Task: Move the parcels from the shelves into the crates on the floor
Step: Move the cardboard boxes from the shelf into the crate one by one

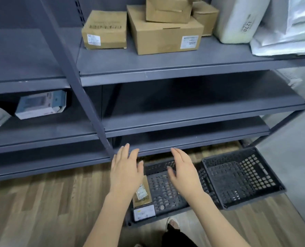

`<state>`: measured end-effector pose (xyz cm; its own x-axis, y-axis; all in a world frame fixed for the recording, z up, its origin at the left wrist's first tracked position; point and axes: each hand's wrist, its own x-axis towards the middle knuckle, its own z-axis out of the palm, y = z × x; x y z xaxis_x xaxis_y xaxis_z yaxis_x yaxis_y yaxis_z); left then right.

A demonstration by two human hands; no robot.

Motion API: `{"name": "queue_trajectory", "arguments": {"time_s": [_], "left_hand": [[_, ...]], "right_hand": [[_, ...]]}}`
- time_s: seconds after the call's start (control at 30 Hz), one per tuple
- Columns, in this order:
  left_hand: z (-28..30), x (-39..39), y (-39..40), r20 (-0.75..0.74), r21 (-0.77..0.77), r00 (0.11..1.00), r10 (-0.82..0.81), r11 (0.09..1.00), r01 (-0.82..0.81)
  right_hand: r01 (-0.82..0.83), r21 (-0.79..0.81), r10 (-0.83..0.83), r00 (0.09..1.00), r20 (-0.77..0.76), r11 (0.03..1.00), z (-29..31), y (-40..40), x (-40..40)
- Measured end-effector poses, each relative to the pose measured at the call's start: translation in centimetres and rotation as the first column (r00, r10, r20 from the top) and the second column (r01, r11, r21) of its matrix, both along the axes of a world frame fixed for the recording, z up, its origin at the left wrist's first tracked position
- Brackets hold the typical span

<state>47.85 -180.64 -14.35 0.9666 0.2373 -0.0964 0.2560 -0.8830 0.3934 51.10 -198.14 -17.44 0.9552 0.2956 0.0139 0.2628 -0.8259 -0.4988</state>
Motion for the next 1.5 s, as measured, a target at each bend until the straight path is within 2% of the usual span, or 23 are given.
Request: {"name": "queue_trajectory", "arguments": {"time_s": [0.37,0.57,0.8,0.93,1.07,1.17,1.33,1.4,1.5], "left_hand": [[6.9,5.3,-0.4,0.271,-0.039,0.936,0.224,0.974,-0.222],[11.4,8.5,3.5,0.372,-0.058,0.905,0.205,0.979,-0.198],[17.3,16.8,9.6,0.447,0.002,0.887,0.116,0.991,-0.130],[19.1,22.6,12.4,0.394,0.038,0.915,0.086,0.993,-0.110],[18.9,27.7,14.8,0.178,0.155,0.971,0.161,0.970,-0.189],[18.1,30.3,16.4,0.072,0.125,0.964,0.257,0.956,-0.264],[16.5,32.6,18.4,0.076,0.081,0.927,0.367,0.924,-0.373],[15.9,32.9,18.6,0.044,0.059,0.928,0.369,0.927,-0.372],[15.3,33.0,18.5,0.077,-0.031,0.933,0.351,0.936,-0.350]], "right_hand": [[-0.208,0.058,0.194,0.963,0.187,0.976,6.9,1.0,9.7],[-0.284,0.118,0.241,0.927,0.288,0.952,12.1,5.1,16.0],[-0.320,0.053,0.272,0.870,0.412,0.946,19.6,12.2,24.0],[-0.327,-0.044,0.317,0.864,0.392,0.944,21.7,16.6,27.8],[-0.303,-0.154,0.333,0.910,0.247,0.941,21.5,20.5,30.7],[-0.241,-0.220,0.280,0.945,0.167,0.945,20.8,22.5,32.1],[-0.136,-0.245,0.151,0.988,0.042,0.960,19.5,24.1,33.6],[-0.110,-0.211,0.116,0.993,0.012,0.971,18.9,24.3,33.8],[-0.104,-0.145,0.110,0.994,0.031,0.984,18.3,24.2,33.9]]}}
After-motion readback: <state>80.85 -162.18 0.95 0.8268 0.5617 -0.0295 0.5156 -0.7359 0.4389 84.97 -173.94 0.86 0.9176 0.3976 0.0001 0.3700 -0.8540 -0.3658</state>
